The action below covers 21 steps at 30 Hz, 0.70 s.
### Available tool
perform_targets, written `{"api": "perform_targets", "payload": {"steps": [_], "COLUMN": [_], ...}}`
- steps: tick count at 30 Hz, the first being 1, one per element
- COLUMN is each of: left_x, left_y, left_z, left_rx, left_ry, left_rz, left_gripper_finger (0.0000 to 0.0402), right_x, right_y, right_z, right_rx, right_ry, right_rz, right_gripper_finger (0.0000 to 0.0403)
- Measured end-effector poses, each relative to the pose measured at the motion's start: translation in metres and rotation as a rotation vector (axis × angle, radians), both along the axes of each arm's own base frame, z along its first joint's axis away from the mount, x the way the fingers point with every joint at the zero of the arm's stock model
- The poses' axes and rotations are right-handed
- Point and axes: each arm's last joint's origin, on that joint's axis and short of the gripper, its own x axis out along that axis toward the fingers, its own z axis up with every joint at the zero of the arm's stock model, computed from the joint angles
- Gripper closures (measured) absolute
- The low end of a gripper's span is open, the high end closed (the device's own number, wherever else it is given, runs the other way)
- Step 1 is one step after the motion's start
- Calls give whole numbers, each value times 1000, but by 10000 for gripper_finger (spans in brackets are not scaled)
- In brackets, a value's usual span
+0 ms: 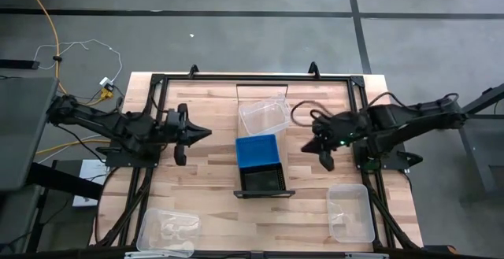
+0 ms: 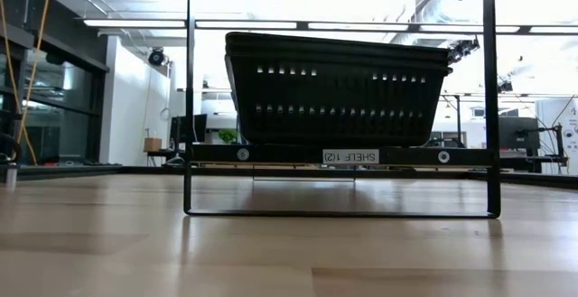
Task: Stack baskets on shelf by color
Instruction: Stack the right transparent bin on top of the other transparent bin on the shelf
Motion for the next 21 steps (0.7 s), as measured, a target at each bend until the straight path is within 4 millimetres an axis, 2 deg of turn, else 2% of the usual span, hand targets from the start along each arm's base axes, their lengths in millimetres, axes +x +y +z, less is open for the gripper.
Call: {"api": "perform_targets", "payload": {"steps": [4,9,15,21], "left_x": [-3,-2,-2,-2], "left_y": [0,0,0,0], "left_z": [1,0,-6,-8], "left_rx": [-1,-16,-53,-54], "left_ry": [-6,0,48,69], "left_rz": [0,2,8,9], "left_gripper_finger": [401,401,401,401], "right_x": [-11,-22,-37,-53], "right_y": [8,30,58,72], "right_z": [-1,-27,-65,-96], "right_rx": [14,24,-30,-50], "right_ry": [293,565,723,793], "right_rz": [45,116,189,117], "right_gripper_finger": [372,295,205,179]}}
